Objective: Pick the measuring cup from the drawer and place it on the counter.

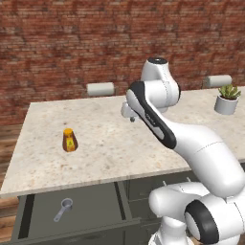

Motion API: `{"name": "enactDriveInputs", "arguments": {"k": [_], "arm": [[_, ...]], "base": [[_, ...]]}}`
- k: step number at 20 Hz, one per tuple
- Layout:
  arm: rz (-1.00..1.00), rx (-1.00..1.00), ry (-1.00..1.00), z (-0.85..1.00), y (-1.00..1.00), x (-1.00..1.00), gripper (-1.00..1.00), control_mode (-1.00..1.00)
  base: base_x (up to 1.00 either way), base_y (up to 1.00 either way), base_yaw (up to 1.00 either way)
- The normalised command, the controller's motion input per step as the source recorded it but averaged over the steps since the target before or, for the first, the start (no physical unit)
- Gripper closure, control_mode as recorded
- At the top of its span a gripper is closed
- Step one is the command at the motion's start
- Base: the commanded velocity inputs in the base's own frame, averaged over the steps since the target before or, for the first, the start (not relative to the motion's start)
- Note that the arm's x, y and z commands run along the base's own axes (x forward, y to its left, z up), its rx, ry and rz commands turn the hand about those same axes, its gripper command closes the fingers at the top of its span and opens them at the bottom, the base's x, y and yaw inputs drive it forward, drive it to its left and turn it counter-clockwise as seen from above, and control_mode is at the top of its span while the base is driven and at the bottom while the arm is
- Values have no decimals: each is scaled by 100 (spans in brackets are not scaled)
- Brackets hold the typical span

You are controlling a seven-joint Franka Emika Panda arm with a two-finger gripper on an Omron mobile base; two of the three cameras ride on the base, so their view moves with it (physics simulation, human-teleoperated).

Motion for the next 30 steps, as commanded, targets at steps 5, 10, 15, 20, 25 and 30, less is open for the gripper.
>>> {"name": "enactDriveInputs", "arguments": {"k": [5, 10, 15, 20, 25, 30], "arm": [[0, 0, 0, -8, 40, 0, -100, -100], [0, 0, 0, -12, 48, 0, -100, -100], [0, 0, 0, -20, 64, 0, -100, -100], [0, 0, 0, -25, 73, -1, -100, -100], [0, 0, 0, -37, 71, -21, -100, -100], [0, 0, 0, -50, 78, -32, -100, -100]], "base": [[0, 0, 0], [0, 0, 0], [0, 0, 0], [0, 0, 0], [0, 0, 0], [0, 0, 0]]}}
